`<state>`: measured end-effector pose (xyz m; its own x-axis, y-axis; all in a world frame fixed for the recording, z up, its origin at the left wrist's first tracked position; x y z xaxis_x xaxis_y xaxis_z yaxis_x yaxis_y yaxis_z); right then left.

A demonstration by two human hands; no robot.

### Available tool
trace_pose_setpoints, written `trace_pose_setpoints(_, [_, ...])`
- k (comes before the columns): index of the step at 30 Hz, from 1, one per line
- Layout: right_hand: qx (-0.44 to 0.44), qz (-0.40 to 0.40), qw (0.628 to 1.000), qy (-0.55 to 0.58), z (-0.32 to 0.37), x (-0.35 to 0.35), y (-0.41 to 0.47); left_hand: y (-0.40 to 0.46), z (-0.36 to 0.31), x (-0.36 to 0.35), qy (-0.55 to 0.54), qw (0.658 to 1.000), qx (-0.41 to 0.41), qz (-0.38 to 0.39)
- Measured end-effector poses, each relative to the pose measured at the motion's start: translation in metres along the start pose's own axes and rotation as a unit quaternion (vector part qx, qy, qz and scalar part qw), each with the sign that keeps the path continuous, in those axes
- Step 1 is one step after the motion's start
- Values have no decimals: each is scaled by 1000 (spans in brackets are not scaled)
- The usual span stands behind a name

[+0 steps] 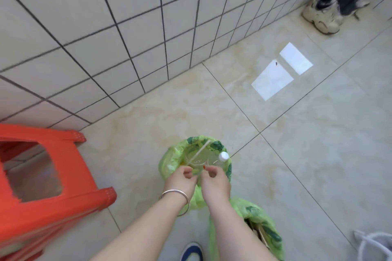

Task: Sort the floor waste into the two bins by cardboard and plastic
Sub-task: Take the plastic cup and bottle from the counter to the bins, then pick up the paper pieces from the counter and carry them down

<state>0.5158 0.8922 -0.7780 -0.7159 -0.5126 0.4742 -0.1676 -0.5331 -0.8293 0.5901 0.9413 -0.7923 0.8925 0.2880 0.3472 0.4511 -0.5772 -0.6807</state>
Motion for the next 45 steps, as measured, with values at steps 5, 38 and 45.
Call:
trace_pose_setpoints(5, [108, 17, 994, -17, 47, 36, -123, -99, -75, 75, -36, 996, -71, -49])
trace_pose_setpoints(38, [520, 478, 629, -325, -249, -112, -840, -854, 162, 325, -180, 639, 52, -746])
trace_pose_setpoints(45, [610, 455, 551, -343, -278, -152, -910, -919, 203, 356, -131, 598, 55, -788])
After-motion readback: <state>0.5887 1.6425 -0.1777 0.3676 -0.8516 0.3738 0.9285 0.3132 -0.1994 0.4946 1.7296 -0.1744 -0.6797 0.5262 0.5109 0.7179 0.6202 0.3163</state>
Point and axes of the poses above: each hand's wrist, its own y-axis towards the middle knuckle, its own x-axis out of the back of the hand, z = x × y, the point moved 1 cm from there along y, towards the middle knuckle, and after that the axes turned 14 degrees about -x, right-handed, at the moved point
